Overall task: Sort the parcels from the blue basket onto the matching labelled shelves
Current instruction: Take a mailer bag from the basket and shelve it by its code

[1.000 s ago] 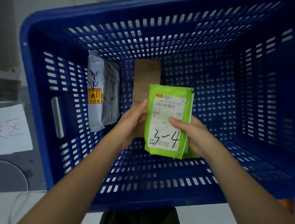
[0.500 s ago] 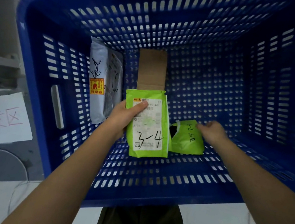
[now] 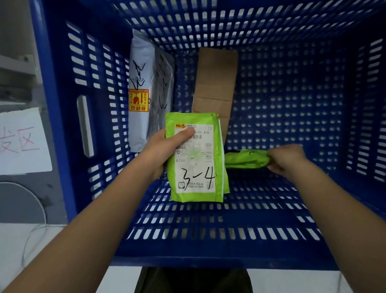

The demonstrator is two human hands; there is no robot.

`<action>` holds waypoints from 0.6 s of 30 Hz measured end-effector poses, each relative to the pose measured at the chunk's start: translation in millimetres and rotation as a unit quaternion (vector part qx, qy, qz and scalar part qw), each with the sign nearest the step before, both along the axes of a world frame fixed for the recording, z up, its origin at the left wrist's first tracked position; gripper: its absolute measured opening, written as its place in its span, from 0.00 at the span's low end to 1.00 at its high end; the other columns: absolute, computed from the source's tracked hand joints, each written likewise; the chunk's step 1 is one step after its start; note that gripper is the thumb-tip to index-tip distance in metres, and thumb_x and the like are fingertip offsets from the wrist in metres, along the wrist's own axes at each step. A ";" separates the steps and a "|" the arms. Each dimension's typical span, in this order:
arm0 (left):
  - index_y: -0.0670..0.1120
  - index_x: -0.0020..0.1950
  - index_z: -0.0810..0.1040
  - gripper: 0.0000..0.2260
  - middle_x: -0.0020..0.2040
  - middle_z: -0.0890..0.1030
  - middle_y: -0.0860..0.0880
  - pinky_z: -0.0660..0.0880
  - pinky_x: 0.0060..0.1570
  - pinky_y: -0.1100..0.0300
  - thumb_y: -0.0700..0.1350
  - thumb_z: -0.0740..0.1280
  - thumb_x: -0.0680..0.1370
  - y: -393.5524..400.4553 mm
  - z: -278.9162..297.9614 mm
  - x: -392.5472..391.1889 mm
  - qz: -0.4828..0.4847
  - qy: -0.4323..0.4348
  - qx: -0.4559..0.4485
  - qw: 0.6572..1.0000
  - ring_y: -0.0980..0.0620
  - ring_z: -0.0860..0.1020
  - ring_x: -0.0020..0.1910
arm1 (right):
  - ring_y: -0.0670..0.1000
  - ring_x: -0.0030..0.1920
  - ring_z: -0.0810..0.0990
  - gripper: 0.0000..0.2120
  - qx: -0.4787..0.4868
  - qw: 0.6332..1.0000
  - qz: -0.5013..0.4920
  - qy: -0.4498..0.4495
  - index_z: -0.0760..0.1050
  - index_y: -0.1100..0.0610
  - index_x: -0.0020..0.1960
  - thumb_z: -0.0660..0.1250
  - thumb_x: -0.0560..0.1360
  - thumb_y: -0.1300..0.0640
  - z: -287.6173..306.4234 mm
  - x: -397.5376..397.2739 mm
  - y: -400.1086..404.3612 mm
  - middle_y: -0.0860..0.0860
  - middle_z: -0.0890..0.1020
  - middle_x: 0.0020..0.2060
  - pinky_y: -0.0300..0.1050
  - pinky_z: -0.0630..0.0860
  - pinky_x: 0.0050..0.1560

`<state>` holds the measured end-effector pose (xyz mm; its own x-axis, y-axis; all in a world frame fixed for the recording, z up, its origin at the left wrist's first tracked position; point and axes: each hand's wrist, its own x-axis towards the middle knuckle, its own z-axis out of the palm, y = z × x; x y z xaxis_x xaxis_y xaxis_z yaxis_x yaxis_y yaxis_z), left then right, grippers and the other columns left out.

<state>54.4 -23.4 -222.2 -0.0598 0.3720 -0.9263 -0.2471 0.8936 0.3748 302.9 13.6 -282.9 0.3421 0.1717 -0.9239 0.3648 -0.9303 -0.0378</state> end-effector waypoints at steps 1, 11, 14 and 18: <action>0.47 0.52 0.79 0.06 0.46 0.85 0.49 0.80 0.36 0.62 0.47 0.69 0.76 0.9 0.2 -0.9 0.002 0.000 0.000 1.000 0.54 0.84 0.40 | 0.53 0.39 0.78 0.05 -0.003 0.999 -0.049 0.011 0.71 0.63 0.54 0.62 0.78 0.64 3.9 2.0 7.3 0.60 0.78 0.49 0.40 0.79 0.25; 0.47 0.51 0.79 0.06 0.45 0.85 0.49 0.80 0.37 0.60 0.47 0.69 0.76 9.9 -14.7 -3.7 0.023 -0.008 0.009 1.000 0.53 0.84 0.41 | 0.56 0.62 0.73 0.35 0.050 0.956 0.269 0.106 0.60 0.57 0.74 0.71 0.71 0.66 -10.9 7.2 25.6 0.56 0.70 0.67 0.47 0.73 0.58; 0.47 0.51 0.79 0.06 0.45 0.85 0.49 0.80 0.38 0.60 0.47 0.68 0.76 10.6 -22.3 -7.1 0.030 -0.007 0.010 0.999 0.53 0.84 0.42 | 0.59 0.64 0.71 0.38 0.058 0.955 0.289 0.021 0.58 0.59 0.73 0.74 0.69 0.61 -33.8 4.1 22.9 0.59 0.69 0.67 0.51 0.73 0.59; 0.46 0.54 0.79 0.08 0.50 0.85 0.47 0.80 0.45 0.56 0.47 0.68 0.76 8.4 -33.5 -12.3 0.025 0.000 0.008 1.000 0.50 0.83 0.47 | 0.61 0.66 0.68 0.39 -0.002 0.957 0.277 -0.083 0.58 0.61 0.72 0.74 0.69 0.50 -52.0 7.8 11.5 0.60 0.65 0.69 0.54 0.71 0.60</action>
<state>42.0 -15.0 -255.7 -0.0781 0.3836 -0.9202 -0.2921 0.8737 0.3890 310.7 25.1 -334.9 0.3407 0.3661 -0.8659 0.8033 -0.5920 0.0657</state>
